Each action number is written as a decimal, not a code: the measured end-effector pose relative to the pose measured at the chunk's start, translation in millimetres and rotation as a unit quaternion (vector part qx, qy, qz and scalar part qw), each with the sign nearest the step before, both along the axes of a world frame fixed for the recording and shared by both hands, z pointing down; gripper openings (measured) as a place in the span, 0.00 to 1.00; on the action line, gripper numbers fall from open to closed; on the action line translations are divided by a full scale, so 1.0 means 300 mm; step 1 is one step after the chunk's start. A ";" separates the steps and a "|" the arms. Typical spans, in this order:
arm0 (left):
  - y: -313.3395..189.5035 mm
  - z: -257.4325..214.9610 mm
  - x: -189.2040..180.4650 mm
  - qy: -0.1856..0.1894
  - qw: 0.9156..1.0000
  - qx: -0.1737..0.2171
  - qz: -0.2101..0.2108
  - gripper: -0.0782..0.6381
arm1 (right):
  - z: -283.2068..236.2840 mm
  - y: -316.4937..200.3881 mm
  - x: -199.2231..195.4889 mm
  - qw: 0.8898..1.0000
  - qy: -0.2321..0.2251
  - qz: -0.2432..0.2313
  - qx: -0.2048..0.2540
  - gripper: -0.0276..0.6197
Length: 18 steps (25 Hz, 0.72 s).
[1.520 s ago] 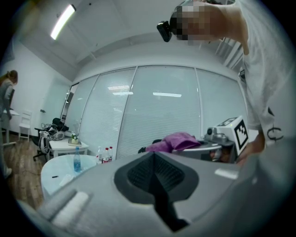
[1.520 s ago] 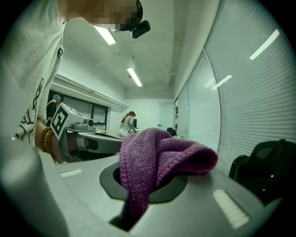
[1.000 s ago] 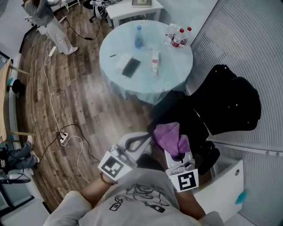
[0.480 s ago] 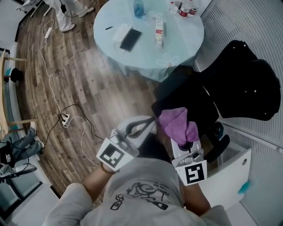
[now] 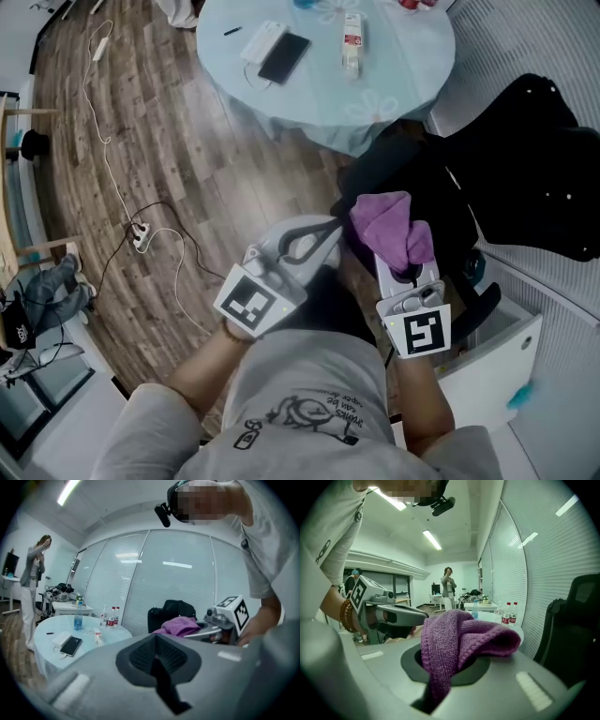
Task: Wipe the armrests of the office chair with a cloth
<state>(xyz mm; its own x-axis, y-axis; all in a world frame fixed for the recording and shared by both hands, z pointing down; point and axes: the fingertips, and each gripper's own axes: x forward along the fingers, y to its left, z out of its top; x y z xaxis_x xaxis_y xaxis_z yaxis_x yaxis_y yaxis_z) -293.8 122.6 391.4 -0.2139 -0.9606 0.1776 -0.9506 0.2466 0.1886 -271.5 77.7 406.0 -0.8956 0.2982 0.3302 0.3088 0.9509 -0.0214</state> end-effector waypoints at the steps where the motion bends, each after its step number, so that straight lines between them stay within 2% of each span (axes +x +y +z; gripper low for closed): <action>1: -0.005 0.032 -0.014 0.001 1.000 -0.004 0.000 0.11 | 0.039 -0.004 -0.016 1.000 0.006 -0.003 0.004 0.09; 10: -0.054 0.314 -0.080 0.018 1.000 -0.023 0.005 0.11 | 0.400 -0.018 -0.128 0.998 0.062 -0.015 0.005 0.09; 18: -0.075 0.482 -0.103 0.028 0.999 -0.036 0.009 0.11 | 0.678 -0.008 -0.171 0.993 0.114 -0.031 0.010 0.09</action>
<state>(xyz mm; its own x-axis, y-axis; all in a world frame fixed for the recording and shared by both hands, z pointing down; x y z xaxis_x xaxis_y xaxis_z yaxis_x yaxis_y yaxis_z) -324.6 100.3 536.0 -0.1844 -0.9486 0.2572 -0.9436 0.2441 0.2237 -322.8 75.3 609.5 -0.7772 0.3413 0.5286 0.3555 0.9314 -0.0787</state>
